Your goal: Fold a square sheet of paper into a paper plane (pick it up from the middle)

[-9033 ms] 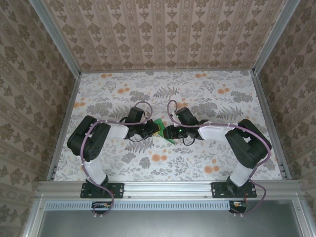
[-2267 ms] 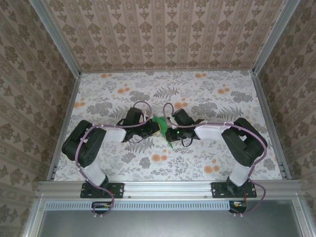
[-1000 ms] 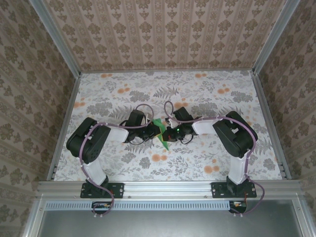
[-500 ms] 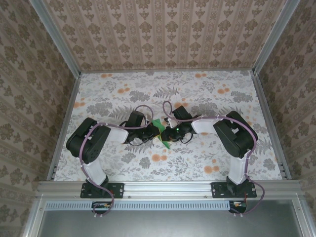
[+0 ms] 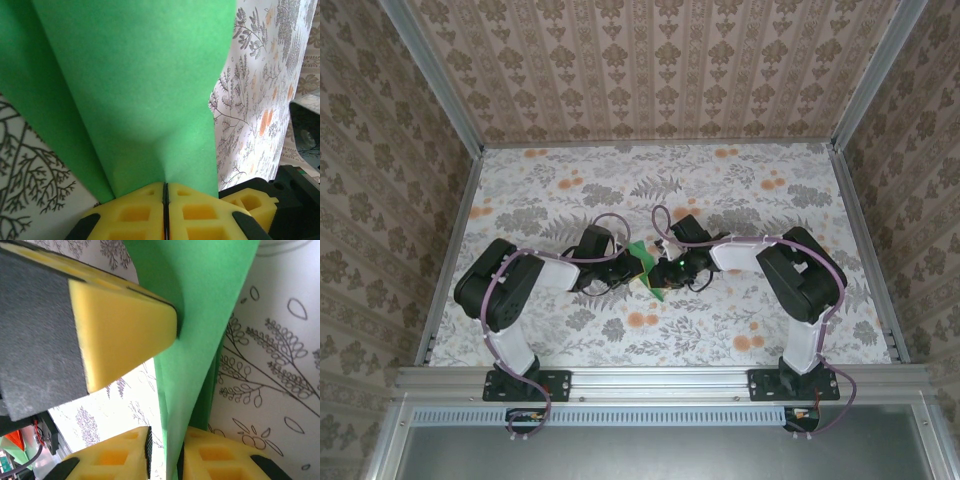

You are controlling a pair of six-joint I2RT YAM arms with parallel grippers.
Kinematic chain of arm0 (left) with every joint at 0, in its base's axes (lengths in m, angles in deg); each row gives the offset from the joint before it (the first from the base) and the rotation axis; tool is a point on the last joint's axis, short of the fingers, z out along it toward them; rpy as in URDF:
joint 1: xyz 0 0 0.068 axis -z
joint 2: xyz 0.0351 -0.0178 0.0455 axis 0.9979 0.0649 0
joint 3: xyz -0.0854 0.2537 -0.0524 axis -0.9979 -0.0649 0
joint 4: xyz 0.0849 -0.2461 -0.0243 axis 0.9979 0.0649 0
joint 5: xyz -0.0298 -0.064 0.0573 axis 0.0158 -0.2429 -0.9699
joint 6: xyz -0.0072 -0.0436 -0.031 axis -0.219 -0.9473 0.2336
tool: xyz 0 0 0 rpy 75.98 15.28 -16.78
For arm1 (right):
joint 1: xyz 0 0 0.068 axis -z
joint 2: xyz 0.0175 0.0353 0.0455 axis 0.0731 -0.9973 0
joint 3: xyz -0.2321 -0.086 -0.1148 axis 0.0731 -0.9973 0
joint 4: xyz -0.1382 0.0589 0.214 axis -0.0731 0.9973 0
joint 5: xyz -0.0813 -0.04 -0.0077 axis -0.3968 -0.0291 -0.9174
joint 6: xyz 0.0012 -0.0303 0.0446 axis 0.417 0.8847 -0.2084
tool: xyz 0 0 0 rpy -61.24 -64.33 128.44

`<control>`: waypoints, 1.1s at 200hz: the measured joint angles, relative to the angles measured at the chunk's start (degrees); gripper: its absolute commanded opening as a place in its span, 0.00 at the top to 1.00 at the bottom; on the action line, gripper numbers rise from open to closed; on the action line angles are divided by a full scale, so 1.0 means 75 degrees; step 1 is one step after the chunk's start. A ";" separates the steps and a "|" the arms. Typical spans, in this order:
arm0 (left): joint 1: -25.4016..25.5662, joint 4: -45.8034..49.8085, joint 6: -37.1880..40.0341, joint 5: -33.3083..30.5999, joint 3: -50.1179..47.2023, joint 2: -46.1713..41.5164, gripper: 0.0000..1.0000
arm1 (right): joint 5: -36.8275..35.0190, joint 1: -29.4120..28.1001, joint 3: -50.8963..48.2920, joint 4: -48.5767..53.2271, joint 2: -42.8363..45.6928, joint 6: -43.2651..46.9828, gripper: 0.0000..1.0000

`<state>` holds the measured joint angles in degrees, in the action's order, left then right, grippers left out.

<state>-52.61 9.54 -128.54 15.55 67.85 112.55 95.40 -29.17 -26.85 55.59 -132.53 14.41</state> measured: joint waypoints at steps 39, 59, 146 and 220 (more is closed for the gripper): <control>0.0000 -0.0035 0.0000 -0.0015 -0.0064 -0.0047 0.90 | -0.0006 0.0000 -0.0023 0.0050 0.0073 -0.0026 0.77; 0.0000 -0.0050 0.0000 -0.0017 -0.0093 -0.0064 0.90 | -0.0012 0.0003 -0.0023 0.0050 0.0184 -0.0029 0.76; 0.0000 -0.0070 -0.0003 -0.0015 -0.0125 -0.0096 0.89 | -0.0012 0.0009 -0.0026 0.0099 0.0335 -0.0026 0.91; 0.0000 -0.0122 0.0000 0.0047 -0.0294 -0.0545 0.82 | -0.0009 -0.0044 -0.0026 0.0090 -0.0026 -0.0020 0.90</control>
<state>-52.61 8.63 -128.54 15.90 65.64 108.47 95.34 -29.50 -27.05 56.26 -132.73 14.25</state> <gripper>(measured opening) 0.171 0.097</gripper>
